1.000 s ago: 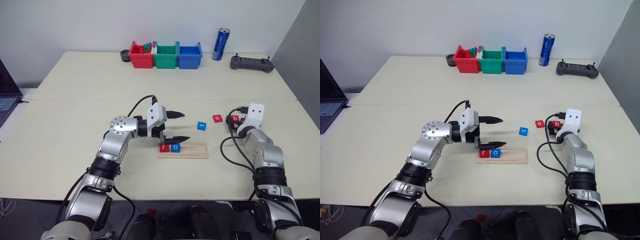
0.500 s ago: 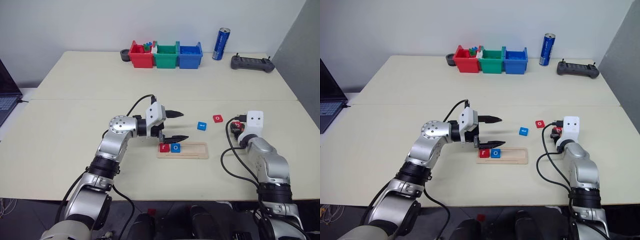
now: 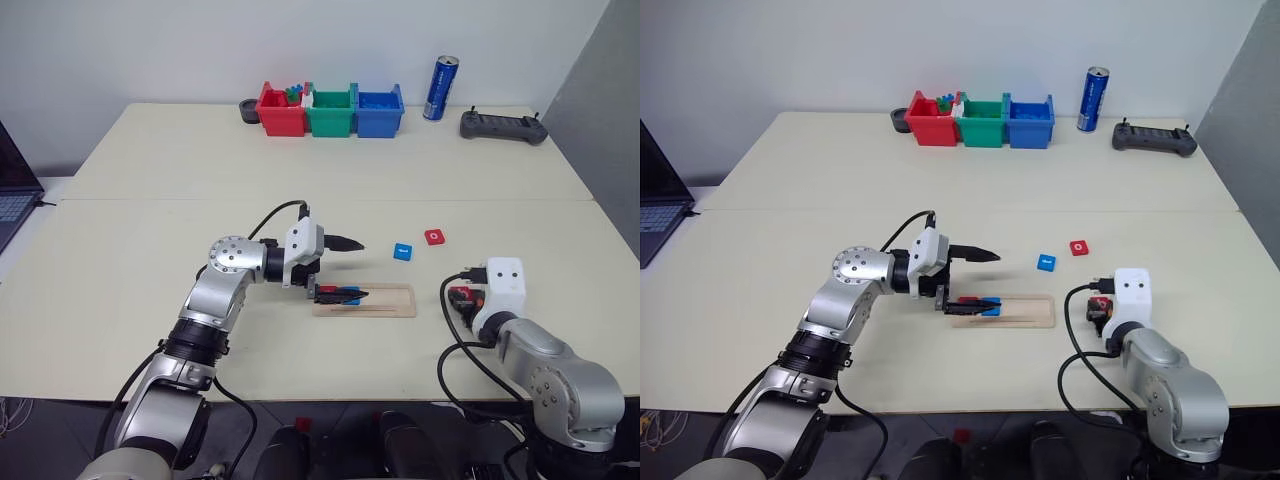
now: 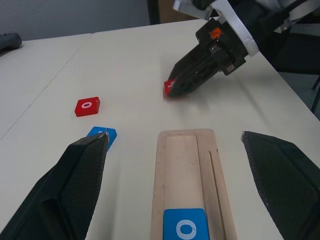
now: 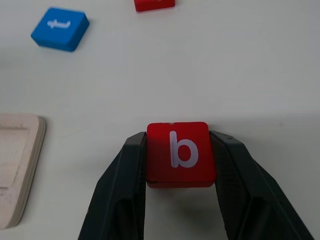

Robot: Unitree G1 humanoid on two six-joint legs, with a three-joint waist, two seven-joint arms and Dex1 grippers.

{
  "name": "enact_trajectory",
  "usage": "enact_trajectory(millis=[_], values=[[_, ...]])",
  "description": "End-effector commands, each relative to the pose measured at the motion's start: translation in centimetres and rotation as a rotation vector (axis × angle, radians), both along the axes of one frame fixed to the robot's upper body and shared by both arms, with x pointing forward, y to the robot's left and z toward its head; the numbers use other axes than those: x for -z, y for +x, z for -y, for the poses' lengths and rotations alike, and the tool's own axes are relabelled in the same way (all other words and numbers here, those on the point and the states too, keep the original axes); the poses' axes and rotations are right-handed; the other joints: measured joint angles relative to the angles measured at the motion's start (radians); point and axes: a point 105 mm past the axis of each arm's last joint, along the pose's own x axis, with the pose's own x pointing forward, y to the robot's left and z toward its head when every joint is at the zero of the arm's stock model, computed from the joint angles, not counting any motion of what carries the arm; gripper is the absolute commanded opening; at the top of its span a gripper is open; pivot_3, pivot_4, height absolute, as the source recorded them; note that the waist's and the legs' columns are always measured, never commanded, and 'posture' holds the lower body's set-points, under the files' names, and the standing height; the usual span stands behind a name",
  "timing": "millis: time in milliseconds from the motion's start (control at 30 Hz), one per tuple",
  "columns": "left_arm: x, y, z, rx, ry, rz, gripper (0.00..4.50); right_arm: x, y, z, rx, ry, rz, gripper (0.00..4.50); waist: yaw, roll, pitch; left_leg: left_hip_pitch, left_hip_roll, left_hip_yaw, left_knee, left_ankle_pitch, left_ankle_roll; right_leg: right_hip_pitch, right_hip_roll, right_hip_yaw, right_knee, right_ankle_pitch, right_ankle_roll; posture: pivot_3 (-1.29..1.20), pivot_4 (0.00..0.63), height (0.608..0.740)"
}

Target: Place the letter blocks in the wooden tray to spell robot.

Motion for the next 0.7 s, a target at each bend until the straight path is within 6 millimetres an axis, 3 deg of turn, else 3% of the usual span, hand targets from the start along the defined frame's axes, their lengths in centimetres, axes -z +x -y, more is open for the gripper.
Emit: enact_trajectory(millis=[33,133,333,500,633,700], values=[[-1.1,-0.2,0.5,0.021,-0.022,0.041,4.5,-0.1,0.1,0.3,0.024,-0.034,0.008,1.47,0.0,0.0,0.0,0.0,0.0,0.0,0.0,0.0,0.0,0.0,0.0,0.0,0.0,0.0,0.0,0.0,0.15,0.74],[-1.1,-0.3,0.5,0.022,-0.023,0.043,4.5,0.0,0.4,0.2,0.027,-0.018,0.015,2.52,0.0,0.0,0.0,0.0,0.0,0.0,0.0,0.0,0.0,0.0,0.0,0.0,0.0,0.0,0.0,0.0,0.15,0.74],[-1.1,-0.2,0.2,0.005,-0.019,0.054,4.5,-1.8,0.8,0.1,-0.003,0.046,0.09,4.47,0.0,0.0,0.0,0.0,0.0,0.0,0.0,0.0,0.0,0.0,0.0,0.0,0.0,0.0,0.0,0.0,0.15,0.74],[-1.1,0.0,0.2,0.002,-0.017,0.059,4.5,-6.2,2.3,0.9,-0.074,0.032,0.226,4.47,-0.001,0.0,0.0,0.0,0.0,0.0,0.0,0.0,0.0,0.0,0.0,0.0,0.0,0.0,0.0,0.0,0.15,0.74],[-1.3,0.1,0.3,0.008,-0.017,0.065,4.5,-9.1,3.1,0.4,-0.247,0.034,0.291,4.47,0.0,0.0,0.0,0.0,0.0,0.0,0.0,0.0,0.0,0.0,0.0,-0.001,0.0,0.0,0.0,0.0,0.15,0.74],[-1.4,-0.1,0.3,0.021,-0.018,0.06,4.5,-10.0,2.5,-0.6,-0.428,0.018,0.314,4.47,0.0,0.0,0.0,0.0,0.0,0.0,-0.001,0.0,0.0,0.0,0.0,-0.001,-0.001,0.0,0.0,0.0,0.15,0.74]])
